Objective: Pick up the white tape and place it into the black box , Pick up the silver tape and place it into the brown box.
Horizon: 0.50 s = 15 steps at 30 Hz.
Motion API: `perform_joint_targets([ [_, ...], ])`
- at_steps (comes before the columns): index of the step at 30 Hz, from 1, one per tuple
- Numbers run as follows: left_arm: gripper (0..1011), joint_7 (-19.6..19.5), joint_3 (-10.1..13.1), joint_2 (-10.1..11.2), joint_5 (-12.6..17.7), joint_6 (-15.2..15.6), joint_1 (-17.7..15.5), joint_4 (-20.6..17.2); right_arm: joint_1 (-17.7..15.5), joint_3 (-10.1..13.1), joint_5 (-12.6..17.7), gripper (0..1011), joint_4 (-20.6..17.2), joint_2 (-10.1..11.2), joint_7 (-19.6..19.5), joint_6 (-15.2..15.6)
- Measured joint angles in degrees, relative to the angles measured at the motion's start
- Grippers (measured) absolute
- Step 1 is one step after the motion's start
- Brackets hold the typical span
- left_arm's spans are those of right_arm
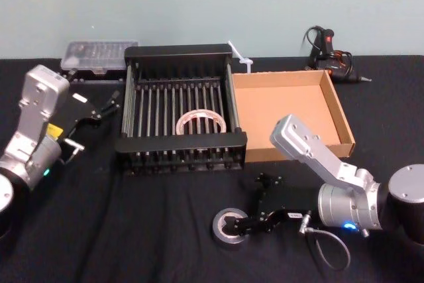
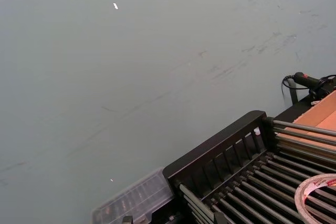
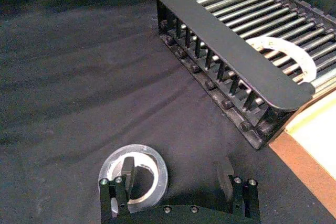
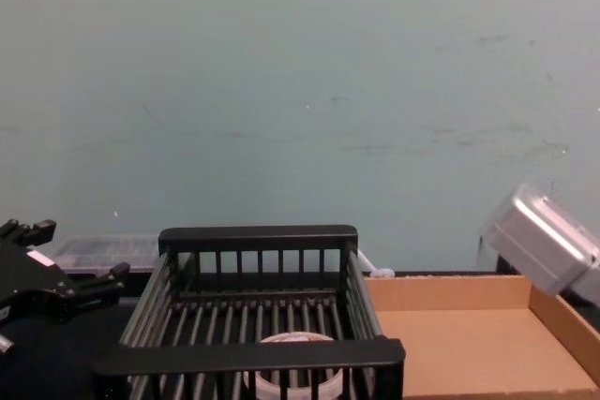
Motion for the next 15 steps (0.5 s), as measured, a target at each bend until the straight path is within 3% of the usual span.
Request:
perform_joint_targets([
  [15, 1001, 0.0, 0.0, 0.0, 0.0, 0.0, 0.0, 0.0, 0.5, -0.2, -0.6, 1002, 1.4, -1.0, 0.2, 0.6],
])
